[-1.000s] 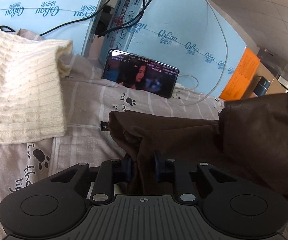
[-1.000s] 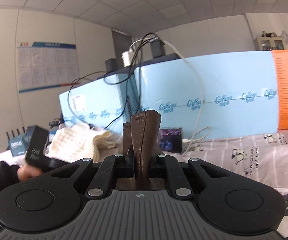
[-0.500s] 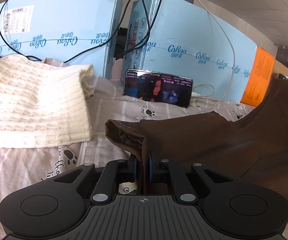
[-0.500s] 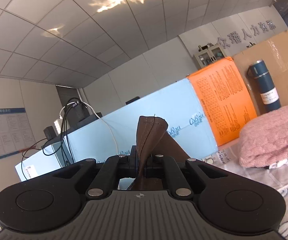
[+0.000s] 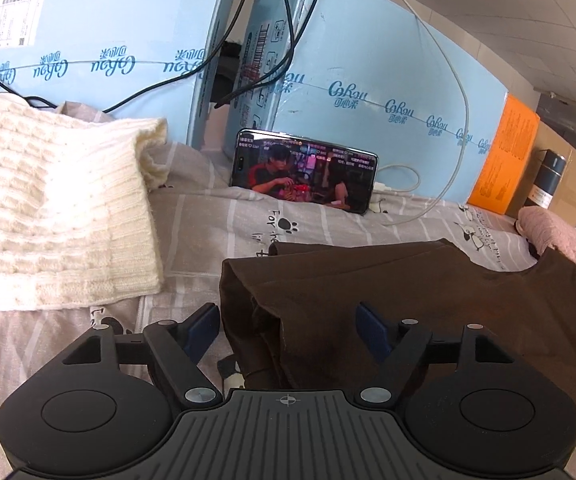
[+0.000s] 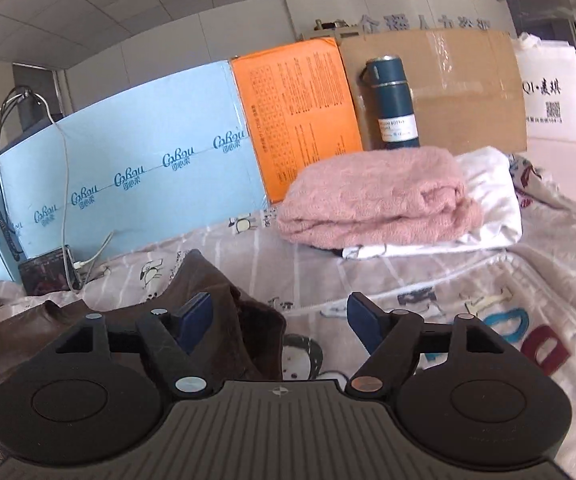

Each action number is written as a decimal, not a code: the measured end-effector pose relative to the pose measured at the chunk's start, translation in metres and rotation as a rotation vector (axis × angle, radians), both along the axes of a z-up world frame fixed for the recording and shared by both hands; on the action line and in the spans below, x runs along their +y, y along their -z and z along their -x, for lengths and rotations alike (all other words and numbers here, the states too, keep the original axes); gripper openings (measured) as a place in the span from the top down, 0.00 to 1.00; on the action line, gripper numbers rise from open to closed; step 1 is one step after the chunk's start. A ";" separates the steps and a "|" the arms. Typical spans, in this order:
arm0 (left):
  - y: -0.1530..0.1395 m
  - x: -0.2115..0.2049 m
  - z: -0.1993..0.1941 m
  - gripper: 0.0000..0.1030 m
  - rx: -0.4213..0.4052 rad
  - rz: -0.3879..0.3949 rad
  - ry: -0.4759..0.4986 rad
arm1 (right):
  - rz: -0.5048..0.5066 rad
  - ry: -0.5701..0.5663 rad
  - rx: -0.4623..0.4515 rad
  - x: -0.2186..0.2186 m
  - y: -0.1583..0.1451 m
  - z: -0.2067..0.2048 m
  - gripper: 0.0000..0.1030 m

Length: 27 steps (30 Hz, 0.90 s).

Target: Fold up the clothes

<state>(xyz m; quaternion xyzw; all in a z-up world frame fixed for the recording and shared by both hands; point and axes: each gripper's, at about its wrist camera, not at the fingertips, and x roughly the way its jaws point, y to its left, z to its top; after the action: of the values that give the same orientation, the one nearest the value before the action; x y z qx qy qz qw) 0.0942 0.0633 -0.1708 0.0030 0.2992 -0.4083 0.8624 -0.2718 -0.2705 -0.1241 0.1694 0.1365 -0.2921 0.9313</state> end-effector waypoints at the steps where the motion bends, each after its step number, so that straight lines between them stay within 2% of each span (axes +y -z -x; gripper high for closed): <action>1: 0.000 0.000 -0.005 0.23 0.016 0.009 0.000 | 0.020 -0.027 0.001 -0.005 -0.005 -0.005 0.23; 3: 0.002 0.000 -0.013 0.23 0.048 0.036 -0.004 | 0.037 -0.120 0.012 -0.009 -0.015 -0.022 0.20; 6: -0.001 0.004 -0.014 0.23 0.047 0.089 0.011 | 0.055 -0.292 0.057 -0.009 -0.027 -0.055 0.11; 7: -0.004 0.005 -0.011 0.23 0.039 0.108 0.027 | 0.063 -0.356 0.078 -0.009 -0.030 -0.067 0.05; 10: -0.012 0.007 -0.003 0.24 0.008 0.154 0.081 | 0.070 -0.416 0.210 -0.019 -0.027 -0.107 0.05; 12: -0.017 0.006 0.002 0.24 -0.014 0.177 0.129 | 0.032 -0.426 0.303 -0.030 -0.016 -0.129 0.05; 15: -0.017 -0.003 0.006 0.24 -0.064 0.121 0.169 | -0.012 -0.460 0.366 -0.036 0.002 -0.143 0.07; 17: -0.015 -0.010 0.005 0.27 -0.092 0.080 0.179 | -0.026 -0.485 0.334 -0.035 0.005 -0.140 0.09; 18: -0.015 -0.014 0.004 0.39 -0.112 0.060 0.178 | -0.026 -0.502 0.303 -0.034 0.002 -0.136 0.11; 19: -0.014 -0.017 0.004 0.58 -0.137 0.042 0.176 | -0.023 -0.511 0.277 -0.034 0.000 -0.132 0.17; 21: -0.014 -0.022 0.005 0.76 -0.196 0.020 0.166 | -0.009 -0.510 0.241 -0.032 -0.007 -0.125 0.31; 22: -0.014 -0.023 0.007 0.82 -0.213 0.020 0.170 | 0.000 -0.495 0.243 -0.033 -0.009 -0.122 0.45; 23: -0.015 -0.023 0.010 0.87 -0.233 0.020 0.173 | 0.008 -0.479 0.249 -0.033 -0.010 -0.120 0.61; 24: -0.015 -0.023 0.013 0.89 -0.258 0.017 0.175 | 0.009 -0.467 0.257 -0.035 -0.008 -0.118 0.69; 25: -0.016 -0.023 0.017 0.91 -0.285 0.015 0.177 | 0.008 -0.455 0.266 -0.036 -0.006 -0.117 0.82; 26: -0.018 -0.022 0.021 0.91 -0.312 0.016 0.175 | 0.006 -0.444 0.275 -0.038 -0.004 -0.116 0.90; 27: -0.020 -0.020 0.024 0.92 -0.333 0.026 0.171 | 0.013 -0.436 0.263 -0.038 -0.004 -0.112 0.90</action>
<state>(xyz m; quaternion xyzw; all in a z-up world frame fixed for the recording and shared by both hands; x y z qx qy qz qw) 0.0699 0.0437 -0.1503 0.0848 0.1459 -0.4778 0.8621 -0.1595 -0.3086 -0.1202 0.0905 0.2881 -0.1046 0.9476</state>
